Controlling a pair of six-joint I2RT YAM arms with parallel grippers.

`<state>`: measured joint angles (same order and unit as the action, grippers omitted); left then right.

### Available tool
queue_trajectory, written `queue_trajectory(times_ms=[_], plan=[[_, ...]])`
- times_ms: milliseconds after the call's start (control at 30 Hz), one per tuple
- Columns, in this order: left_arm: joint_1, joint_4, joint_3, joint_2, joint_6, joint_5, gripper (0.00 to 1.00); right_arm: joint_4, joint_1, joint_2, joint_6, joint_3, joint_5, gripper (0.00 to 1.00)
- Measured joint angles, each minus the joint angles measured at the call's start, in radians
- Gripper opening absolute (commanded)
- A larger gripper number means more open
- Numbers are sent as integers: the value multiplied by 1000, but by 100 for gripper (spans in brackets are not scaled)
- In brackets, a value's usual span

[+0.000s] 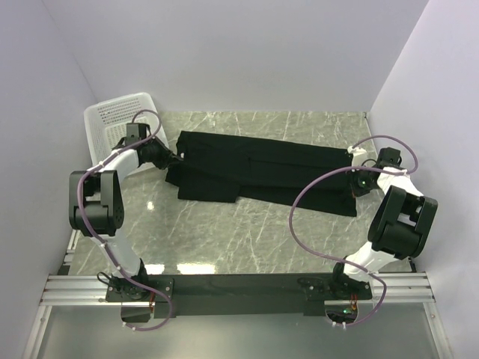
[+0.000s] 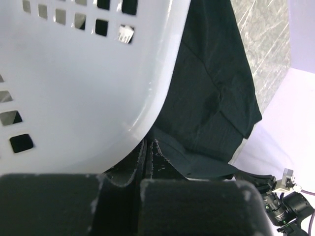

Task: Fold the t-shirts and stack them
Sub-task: Fold the T-shirt at the center of the board.

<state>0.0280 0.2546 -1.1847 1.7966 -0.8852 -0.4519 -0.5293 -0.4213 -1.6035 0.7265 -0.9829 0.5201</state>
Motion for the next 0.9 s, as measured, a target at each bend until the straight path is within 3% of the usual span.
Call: queue_trajectory(times_ms=[900], plan=[[-30,53,-127,73,34,84,1,31,20,-60,-58,-44,-41,0]])
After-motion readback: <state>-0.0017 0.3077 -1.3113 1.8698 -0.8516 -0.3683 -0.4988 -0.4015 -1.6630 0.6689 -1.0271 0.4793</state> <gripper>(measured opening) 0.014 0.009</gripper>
